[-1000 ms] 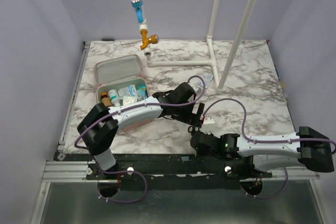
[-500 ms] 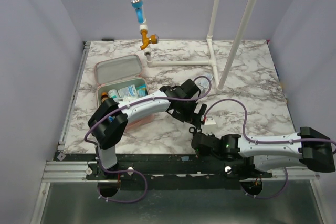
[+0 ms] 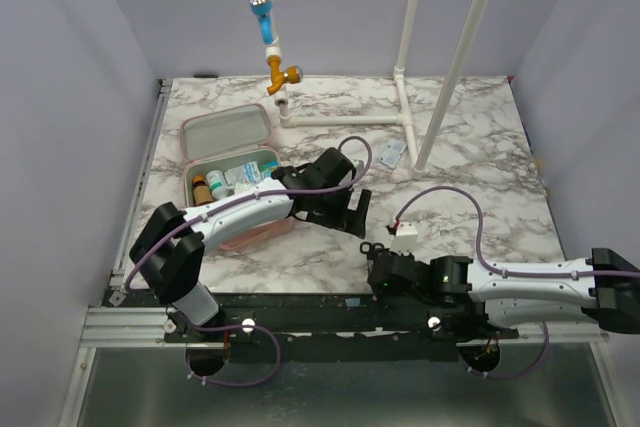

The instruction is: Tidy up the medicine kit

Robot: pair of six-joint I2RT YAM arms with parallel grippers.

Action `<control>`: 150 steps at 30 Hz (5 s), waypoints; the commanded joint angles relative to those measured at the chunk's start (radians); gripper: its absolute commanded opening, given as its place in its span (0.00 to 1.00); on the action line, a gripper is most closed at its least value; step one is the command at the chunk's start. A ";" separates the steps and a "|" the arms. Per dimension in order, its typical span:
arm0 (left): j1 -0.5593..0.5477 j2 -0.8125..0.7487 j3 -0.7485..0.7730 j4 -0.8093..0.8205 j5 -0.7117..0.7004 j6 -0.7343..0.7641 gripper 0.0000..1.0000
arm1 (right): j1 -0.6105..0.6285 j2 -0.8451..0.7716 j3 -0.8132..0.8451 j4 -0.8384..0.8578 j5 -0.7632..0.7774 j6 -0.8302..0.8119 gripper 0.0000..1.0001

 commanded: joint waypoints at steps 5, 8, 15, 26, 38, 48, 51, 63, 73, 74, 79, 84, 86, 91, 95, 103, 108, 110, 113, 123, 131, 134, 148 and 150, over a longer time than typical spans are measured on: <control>0.031 -0.189 -0.138 0.043 -0.134 -0.073 0.98 | 0.008 0.031 -0.031 -0.037 -0.011 0.074 0.61; 0.033 -0.241 -0.185 0.053 -0.136 -0.084 0.98 | 0.008 0.055 -0.041 -0.011 -0.031 0.097 0.62; 0.033 -0.339 -0.275 0.063 -0.130 -0.094 0.98 | 0.011 0.091 -0.021 0.010 -0.073 0.127 0.62; 0.034 -0.432 -0.348 0.074 -0.126 -0.101 0.98 | 0.040 0.075 0.002 -0.052 -0.134 0.210 0.62; 0.036 -0.474 -0.380 0.082 -0.123 -0.098 0.98 | 0.058 0.096 -0.052 0.023 -0.123 0.326 0.61; 0.043 -0.500 -0.384 0.064 -0.126 -0.091 0.98 | 0.057 0.097 -0.092 0.078 -0.068 0.412 0.50; 0.045 -0.502 -0.384 0.063 -0.126 -0.089 0.98 | 0.057 0.106 -0.107 0.093 -0.062 0.431 0.45; 0.048 -0.497 -0.373 0.048 -0.132 -0.089 0.98 | 0.058 0.075 -0.140 0.115 -0.022 0.461 0.19; 0.047 -0.488 -0.365 0.047 -0.127 -0.091 0.98 | 0.058 0.036 -0.140 0.113 0.005 0.410 0.01; 0.047 -0.488 -0.363 0.047 -0.126 -0.090 0.98 | 0.058 0.036 -0.138 0.113 0.008 0.401 0.01; 0.048 -0.486 -0.343 0.040 -0.123 -0.086 0.98 | 0.058 0.031 -0.097 0.101 0.021 0.301 0.01; 0.047 -0.489 -0.300 0.007 -0.126 -0.060 0.98 | 0.058 0.032 -0.020 0.089 0.016 0.110 0.01; 0.048 -0.500 -0.286 -0.004 -0.121 -0.051 0.98 | 0.057 0.033 0.004 0.081 0.005 0.039 0.01; 0.050 -0.554 -0.268 -0.034 -0.103 -0.007 0.98 | 0.058 0.020 0.040 0.108 -0.090 -0.154 0.01; 0.050 -0.626 -0.284 -0.029 -0.051 0.043 0.98 | 0.058 -0.028 0.066 0.149 -0.227 -0.297 0.01; 0.055 -0.847 -0.363 0.016 0.108 0.075 0.98 | 0.058 -0.150 0.140 0.159 -0.528 -0.464 0.01; 0.057 -0.945 -0.362 -0.015 0.217 0.114 0.98 | 0.058 -0.165 0.187 0.159 -0.713 -0.529 0.01; 0.058 -0.988 -0.372 -0.003 0.288 0.126 0.98 | 0.058 -0.154 0.210 0.164 -0.787 -0.555 0.01; 0.058 -1.038 -0.370 -0.015 0.346 0.140 0.98 | 0.057 -0.137 0.234 0.180 -0.896 -0.588 0.01; 0.057 -1.079 -0.396 -0.062 0.554 0.168 0.94 | 0.057 -0.049 0.339 0.147 -0.911 -0.657 0.01; 0.058 -1.120 -0.412 -0.056 0.584 0.154 0.59 | 0.058 -0.028 0.355 0.153 -0.906 -0.663 0.01; 0.059 -1.135 -0.414 -0.061 0.585 0.154 0.42 | 0.057 -0.033 0.339 0.148 -0.902 -0.657 0.01; 0.057 -1.164 -0.451 0.050 0.579 0.083 0.00 | 0.057 -0.064 0.288 0.179 -0.861 -0.629 0.18; 0.059 -1.168 -0.440 0.037 0.513 0.078 0.00 | 0.058 -0.076 0.293 0.168 -0.811 -0.626 0.39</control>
